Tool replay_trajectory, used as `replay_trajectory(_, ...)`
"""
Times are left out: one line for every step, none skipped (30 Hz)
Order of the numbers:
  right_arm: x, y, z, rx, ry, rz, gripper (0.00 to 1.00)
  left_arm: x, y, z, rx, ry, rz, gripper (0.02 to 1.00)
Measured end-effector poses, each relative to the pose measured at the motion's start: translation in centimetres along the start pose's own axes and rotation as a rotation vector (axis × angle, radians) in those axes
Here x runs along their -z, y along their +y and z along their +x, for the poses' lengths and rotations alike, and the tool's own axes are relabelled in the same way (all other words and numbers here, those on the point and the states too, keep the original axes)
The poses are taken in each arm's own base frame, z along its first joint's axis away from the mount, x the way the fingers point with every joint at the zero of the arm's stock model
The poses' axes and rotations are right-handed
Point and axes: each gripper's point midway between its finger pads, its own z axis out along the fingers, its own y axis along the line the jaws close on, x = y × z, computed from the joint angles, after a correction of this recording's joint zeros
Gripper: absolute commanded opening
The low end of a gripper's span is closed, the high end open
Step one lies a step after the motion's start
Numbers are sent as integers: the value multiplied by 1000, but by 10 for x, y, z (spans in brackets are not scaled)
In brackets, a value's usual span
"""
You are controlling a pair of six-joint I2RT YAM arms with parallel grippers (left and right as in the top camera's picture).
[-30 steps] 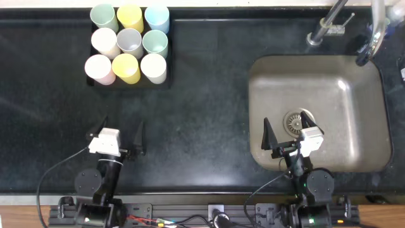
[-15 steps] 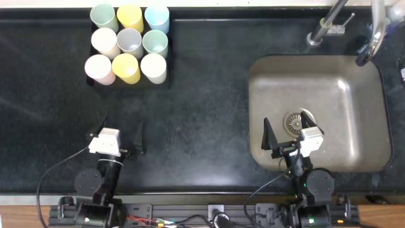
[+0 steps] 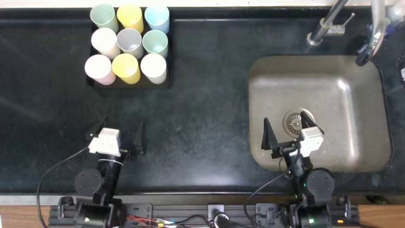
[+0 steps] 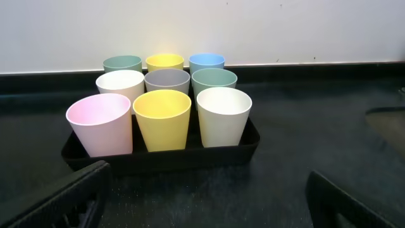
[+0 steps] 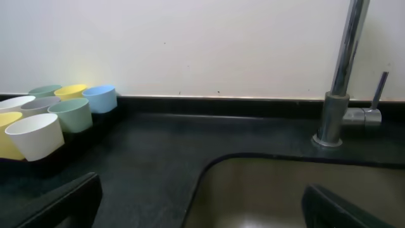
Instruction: Store Cups
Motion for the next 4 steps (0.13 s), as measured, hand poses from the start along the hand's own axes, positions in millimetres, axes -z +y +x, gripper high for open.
replay_trajectory(0, 0, 0, 1, 0, 1, 998, 0, 0, 0, 0, 0, 0, 1000)
replay_trajectory(0, 0, 0, 0, 0, 0, 998, 0, 0, 0, 0, 0, 0, 1000)
replay_trajectory(0, 0, 0, 0, 0, 0, 1000, 0, 0, 0, 0, 0, 0, 1000)
replay_trajectory(0, 0, 0, 0, 0, 1, 998, 0, 0, 0, 0, 0, 0, 1000)
